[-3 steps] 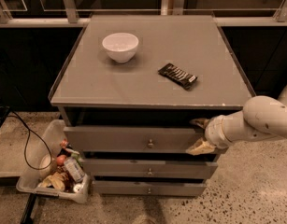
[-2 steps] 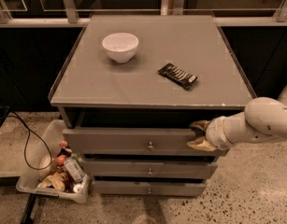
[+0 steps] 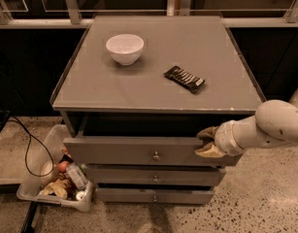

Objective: Open top drawer

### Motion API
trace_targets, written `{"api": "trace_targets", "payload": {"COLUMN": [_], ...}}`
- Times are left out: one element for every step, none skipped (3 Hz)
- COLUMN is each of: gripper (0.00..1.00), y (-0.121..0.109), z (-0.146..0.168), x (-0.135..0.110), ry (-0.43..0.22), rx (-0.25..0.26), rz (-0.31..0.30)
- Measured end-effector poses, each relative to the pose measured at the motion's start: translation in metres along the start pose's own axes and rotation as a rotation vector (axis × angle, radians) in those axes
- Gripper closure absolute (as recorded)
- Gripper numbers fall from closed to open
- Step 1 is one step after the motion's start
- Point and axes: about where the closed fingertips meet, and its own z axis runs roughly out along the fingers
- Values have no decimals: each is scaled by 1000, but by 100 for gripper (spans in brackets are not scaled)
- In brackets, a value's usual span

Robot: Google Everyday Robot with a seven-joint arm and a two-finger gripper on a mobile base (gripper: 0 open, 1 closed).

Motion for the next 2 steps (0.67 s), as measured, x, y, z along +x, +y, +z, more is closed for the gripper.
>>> {"api": "trace_targets", "payload": {"gripper": [85, 62], "y": [13, 13], "z": [-5, -6], "x": [6, 5], "ry": [-10, -10], "rx": [3, 3], "rz": [4, 4]}}
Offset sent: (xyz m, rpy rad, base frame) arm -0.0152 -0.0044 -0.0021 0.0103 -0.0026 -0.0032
